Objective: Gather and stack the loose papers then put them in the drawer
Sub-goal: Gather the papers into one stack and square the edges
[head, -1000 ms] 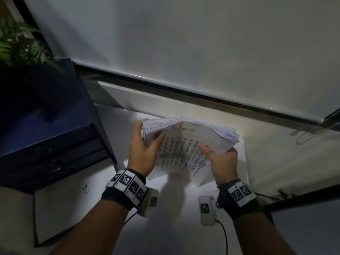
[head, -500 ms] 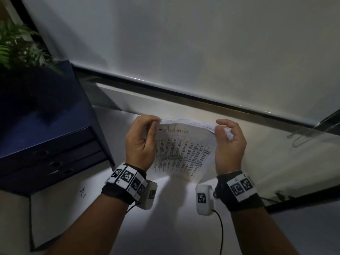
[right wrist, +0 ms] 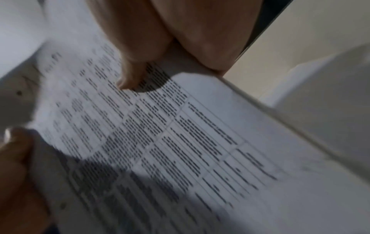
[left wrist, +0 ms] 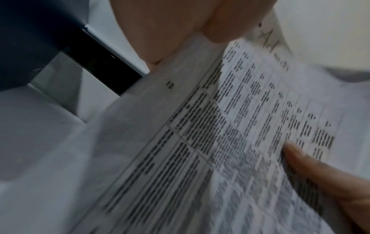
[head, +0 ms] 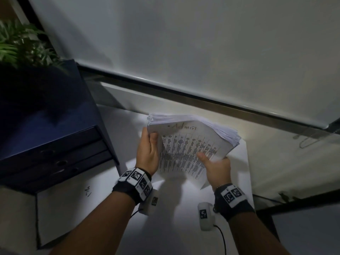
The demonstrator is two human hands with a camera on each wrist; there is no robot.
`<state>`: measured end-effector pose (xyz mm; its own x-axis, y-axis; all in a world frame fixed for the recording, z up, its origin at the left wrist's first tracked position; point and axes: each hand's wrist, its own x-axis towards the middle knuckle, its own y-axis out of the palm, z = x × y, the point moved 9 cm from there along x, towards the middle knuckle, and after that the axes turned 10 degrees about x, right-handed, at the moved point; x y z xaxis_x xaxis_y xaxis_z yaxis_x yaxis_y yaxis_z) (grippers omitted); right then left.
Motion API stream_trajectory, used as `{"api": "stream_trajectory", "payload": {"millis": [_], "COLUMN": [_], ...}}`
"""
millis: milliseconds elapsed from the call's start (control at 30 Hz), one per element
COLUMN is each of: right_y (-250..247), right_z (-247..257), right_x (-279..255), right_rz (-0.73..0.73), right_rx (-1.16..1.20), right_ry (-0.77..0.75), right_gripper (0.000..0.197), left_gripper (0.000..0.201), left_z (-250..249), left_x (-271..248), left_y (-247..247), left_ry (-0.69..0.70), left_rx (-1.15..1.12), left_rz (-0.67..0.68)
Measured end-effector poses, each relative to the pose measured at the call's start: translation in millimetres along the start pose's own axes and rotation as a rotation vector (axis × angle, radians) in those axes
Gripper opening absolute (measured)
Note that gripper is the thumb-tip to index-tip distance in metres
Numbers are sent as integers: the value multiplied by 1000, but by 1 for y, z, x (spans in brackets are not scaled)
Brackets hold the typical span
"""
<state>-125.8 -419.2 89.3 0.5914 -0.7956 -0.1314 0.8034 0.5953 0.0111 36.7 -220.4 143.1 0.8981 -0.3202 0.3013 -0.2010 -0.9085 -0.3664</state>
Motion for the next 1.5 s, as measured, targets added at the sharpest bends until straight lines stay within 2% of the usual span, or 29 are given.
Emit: {"api": "stream_trajectory", "payload": {"millis": [67, 100, 200, 233, 333, 433, 533, 700, 800, 900, 1000, 1167, 1300, 1400, 1500], "right_y": [1, 1, 0, -1, -2, -5, 4, 5, 5, -6, -10, -14, -11, -10, -13], "right_z": [3, 6, 2, -5, -28, -63, -98, -114, -116, -120, -129, -131, -130, -130, -127], "right_x": [6, 8, 13, 16, 14, 2, -15, -25, -26, -19, -18, -19, -20, -20, -23], "right_rz": [-3, 12, 25, 36, 26, 36, 178, 193, 202, 135, 111, 95, 129, 143, 90], "right_rx": [5, 15, -10, -8, 10, -206, -492, -611, -612, -692, -752, -827, -891, -919, -944], "right_ry": [7, 0, 20, 49, 173, 268, 362, 432, 445, 423, 390, 367, 328, 334, 323], "right_gripper": [20, 28, 84, 88, 50, 56, 67, 64, 61, 51, 46, 49, 63, 63, 58], "left_gripper": [25, 20, 18, 21, 28, 35, 38, 38, 40, 38, 36, 36, 40, 46, 41], "left_z": [-4, -6, 15, 28, 65, 101, 129, 148, 149, 152, 153, 152, 156, 159, 165], "left_x": [10, 16, 20, 14, -7, -31, -55, -86, -92, -94, -98, -96, -95, -92, -91], "left_y": [-3, -5, 3, 10, 24, 40, 54, 60, 59, 58, 56, 55, 56, 56, 55], "left_ry": [-27, -39, -157, -210, -327, -510, -678, -845, -848, -795, -814, -771, -761, -761, -739], "left_rx": [37, 49, 89, 88, 174, 297, 375, 424, 423, 434, 381, 420, 463, 484, 465], "left_rz": [-5, 15, 175, 234, 323, 430, 507, 573, 562, 592, 551, 554, 586, 614, 568]}}
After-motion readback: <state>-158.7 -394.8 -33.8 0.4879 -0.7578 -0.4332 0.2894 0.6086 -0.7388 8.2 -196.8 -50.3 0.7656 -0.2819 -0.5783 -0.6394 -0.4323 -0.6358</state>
